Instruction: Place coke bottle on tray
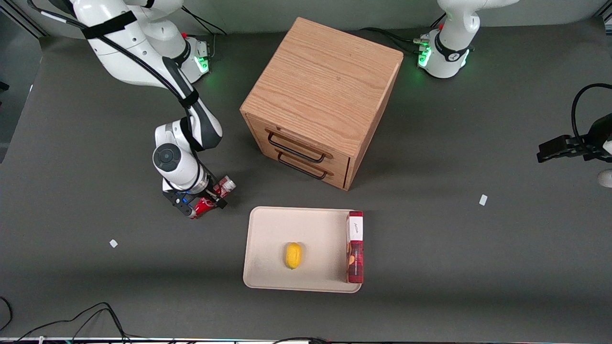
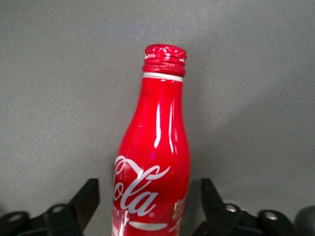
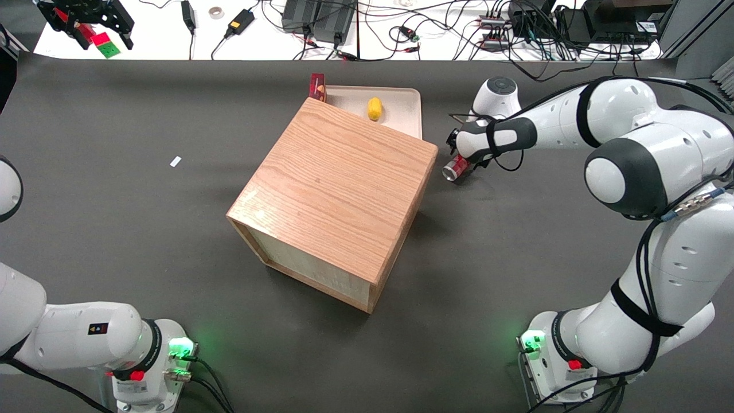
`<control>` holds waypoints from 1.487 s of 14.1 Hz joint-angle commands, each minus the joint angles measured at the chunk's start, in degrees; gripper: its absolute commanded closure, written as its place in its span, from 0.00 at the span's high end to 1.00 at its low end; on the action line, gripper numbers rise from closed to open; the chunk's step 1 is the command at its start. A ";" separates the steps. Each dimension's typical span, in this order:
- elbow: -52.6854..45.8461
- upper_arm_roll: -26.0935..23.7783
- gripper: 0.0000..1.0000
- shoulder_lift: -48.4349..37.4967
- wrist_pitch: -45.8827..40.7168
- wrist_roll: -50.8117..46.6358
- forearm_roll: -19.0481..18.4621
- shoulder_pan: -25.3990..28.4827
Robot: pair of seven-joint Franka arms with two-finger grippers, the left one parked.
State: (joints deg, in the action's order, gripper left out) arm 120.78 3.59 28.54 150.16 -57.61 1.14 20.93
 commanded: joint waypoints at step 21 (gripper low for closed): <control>-44.55 -0.43 0.13 -2.01 -46.09 27.61 -2.18 -0.37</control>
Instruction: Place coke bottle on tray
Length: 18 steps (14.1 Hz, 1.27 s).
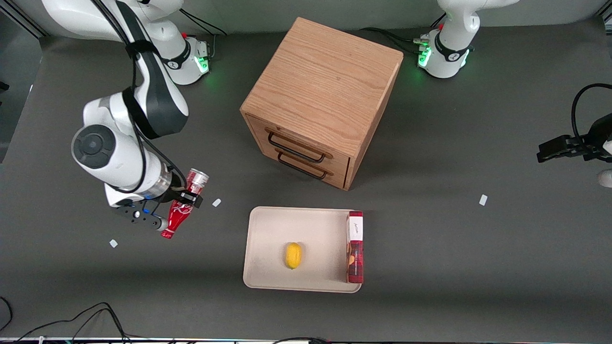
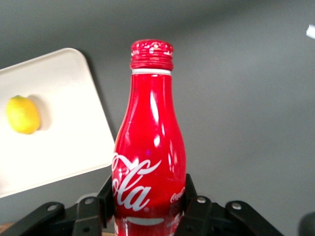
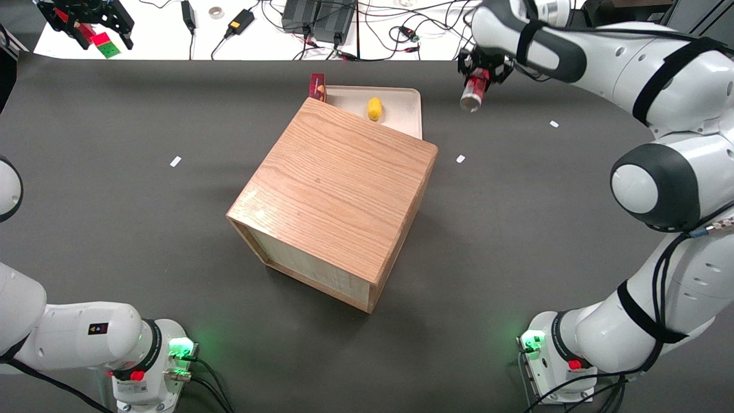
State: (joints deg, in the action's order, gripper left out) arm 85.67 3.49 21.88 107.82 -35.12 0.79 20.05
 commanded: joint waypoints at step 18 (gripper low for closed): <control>-26.78 -7.27 0.31 36.65 22.08 16.58 -1.85 1.84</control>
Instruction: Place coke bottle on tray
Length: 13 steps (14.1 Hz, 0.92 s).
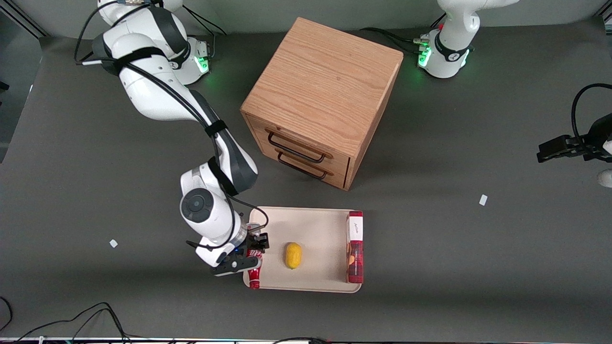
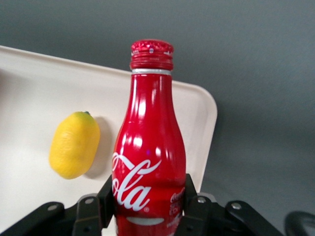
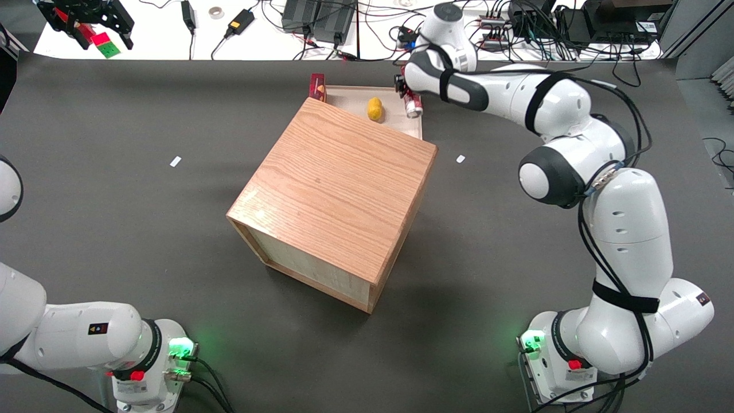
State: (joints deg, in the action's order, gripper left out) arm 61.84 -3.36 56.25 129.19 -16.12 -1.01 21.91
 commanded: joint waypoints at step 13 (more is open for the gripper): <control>3.11 -0.33 0.86 4.22 11.08 -3.92 0.75 -0.20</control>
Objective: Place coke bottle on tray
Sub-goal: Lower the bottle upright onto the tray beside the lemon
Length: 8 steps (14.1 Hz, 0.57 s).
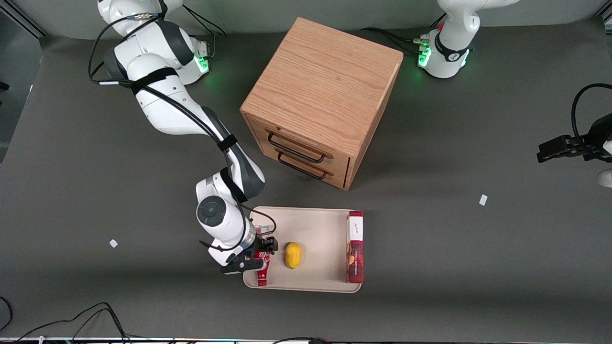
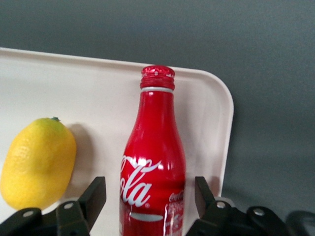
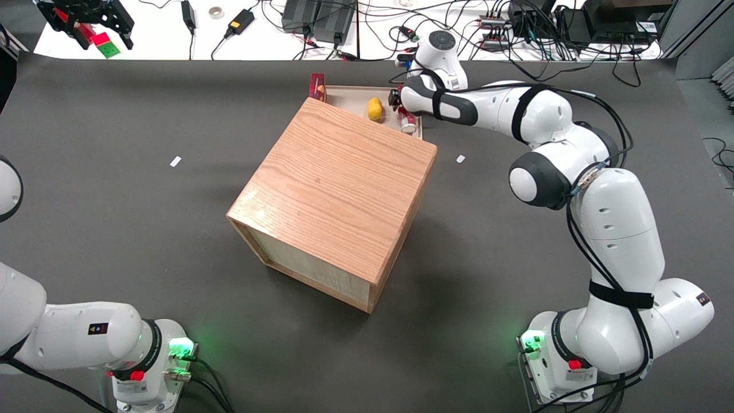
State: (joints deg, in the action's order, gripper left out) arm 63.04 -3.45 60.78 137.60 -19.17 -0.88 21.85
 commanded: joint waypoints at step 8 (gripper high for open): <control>2.26 -0.15 1.00 -2.67 1.63 -0.78 0.09 -0.22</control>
State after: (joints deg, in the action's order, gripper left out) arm 64.10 -3.45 60.68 139.63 -19.19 -0.88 21.80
